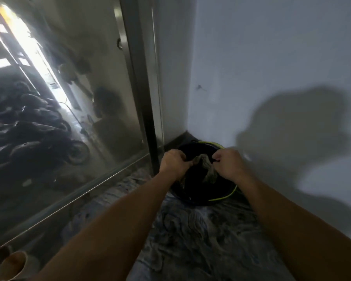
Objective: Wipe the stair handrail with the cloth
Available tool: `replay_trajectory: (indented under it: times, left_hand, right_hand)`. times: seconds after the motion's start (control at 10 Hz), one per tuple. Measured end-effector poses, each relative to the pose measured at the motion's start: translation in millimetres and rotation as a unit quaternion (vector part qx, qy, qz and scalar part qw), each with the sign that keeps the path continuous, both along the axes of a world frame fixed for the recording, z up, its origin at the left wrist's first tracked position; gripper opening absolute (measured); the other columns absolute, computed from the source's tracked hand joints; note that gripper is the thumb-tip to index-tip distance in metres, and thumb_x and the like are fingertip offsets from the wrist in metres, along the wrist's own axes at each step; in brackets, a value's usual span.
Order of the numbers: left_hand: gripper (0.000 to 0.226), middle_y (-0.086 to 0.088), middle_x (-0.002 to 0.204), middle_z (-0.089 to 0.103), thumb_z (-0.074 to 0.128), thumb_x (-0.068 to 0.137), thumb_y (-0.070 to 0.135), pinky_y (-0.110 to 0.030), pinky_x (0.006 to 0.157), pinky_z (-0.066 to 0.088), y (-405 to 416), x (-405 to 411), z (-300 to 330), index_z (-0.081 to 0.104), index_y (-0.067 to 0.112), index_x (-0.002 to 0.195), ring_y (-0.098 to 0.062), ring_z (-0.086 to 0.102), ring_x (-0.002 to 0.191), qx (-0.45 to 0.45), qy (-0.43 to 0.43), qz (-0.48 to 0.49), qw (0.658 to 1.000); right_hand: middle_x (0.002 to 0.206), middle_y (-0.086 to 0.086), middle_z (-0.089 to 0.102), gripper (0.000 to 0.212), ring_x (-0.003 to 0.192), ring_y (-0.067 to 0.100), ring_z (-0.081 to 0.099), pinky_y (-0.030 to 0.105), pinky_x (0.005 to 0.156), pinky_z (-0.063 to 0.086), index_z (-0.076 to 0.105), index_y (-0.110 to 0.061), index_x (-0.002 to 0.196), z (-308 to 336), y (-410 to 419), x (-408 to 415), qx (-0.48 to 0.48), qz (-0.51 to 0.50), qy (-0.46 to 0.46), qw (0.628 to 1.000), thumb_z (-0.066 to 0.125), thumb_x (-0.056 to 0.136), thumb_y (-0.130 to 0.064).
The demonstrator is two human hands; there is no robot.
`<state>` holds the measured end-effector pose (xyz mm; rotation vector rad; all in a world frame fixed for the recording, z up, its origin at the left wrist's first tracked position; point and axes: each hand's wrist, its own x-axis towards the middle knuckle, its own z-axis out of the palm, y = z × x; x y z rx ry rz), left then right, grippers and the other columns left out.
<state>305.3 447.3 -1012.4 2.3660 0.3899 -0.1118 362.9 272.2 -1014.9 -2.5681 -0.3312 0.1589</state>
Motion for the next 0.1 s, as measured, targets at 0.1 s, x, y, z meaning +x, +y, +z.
replay_trajectory:
  times: [0.1]
  left_hand:
    - [0.044, -0.01, 0.112, 0.069, 0.072, 0.075, 0.038, -0.029, 0.09, 0.047, 5.7, -14.1, -4.8, 0.068, 0.012, 0.11, -0.025, 0.063, 0.108, 0.026, 0.062, -0.029, 0.997]
  right_hand:
    - [0.102, 0.013, 0.073, 0.023, 0.097, 0.029, 0.067, 0.034, 0.09, 0.051, 0.074, -0.011, 0.094, -14.8, -35.6, -15.0, 0.007, -0.035, 0.05, 0.998, 0.065, 0.073, -0.007]
